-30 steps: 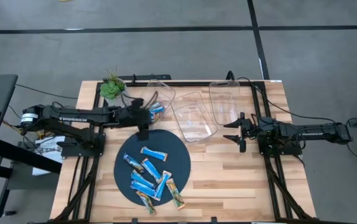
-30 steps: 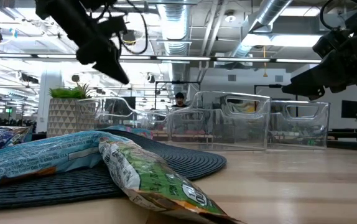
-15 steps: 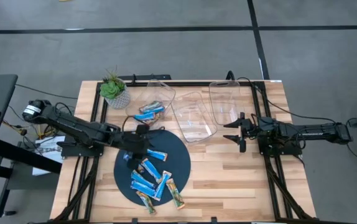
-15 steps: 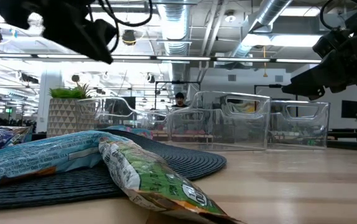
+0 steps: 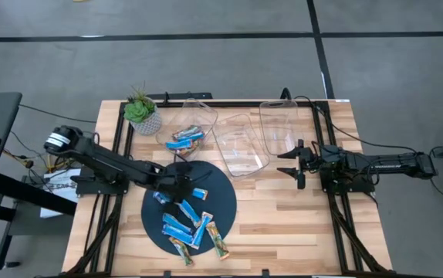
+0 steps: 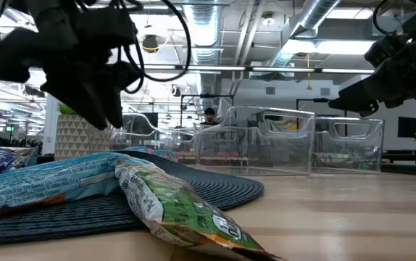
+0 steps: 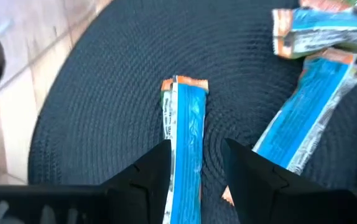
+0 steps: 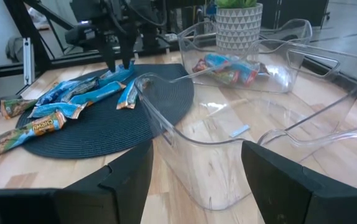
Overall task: Pick and place Granola Bars by type
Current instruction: Put the yellow granola bar into the middle transparent bin
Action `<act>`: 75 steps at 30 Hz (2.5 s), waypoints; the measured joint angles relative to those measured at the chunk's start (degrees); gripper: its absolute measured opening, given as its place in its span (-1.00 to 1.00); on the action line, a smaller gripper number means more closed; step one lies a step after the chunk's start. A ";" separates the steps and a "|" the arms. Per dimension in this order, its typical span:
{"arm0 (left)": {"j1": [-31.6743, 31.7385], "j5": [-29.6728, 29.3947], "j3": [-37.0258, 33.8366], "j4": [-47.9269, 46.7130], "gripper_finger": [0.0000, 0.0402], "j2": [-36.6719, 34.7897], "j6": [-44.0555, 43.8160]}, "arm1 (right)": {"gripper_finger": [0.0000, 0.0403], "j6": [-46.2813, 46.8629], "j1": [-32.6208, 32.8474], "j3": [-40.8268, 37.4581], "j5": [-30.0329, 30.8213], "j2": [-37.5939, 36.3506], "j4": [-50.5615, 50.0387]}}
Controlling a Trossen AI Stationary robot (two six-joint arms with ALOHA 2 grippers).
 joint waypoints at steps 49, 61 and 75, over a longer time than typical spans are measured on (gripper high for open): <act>2.38 -1.95 6.41 -6.59 0.13 15.02 -2.05 | 0.19 -0.01 0.02 0.00 0.00 -0.04 -0.58; 2.36 -1.94 6.36 -5.91 -0.30 15.06 -1.75 | 0.19 -0.02 0.00 -0.01 0.00 0.00 -0.67; 1.63 -2.08 6.36 -2.75 -0.69 15.04 -1.77 | 0.19 -0.01 0.02 -0.01 -0.02 0.00 -0.78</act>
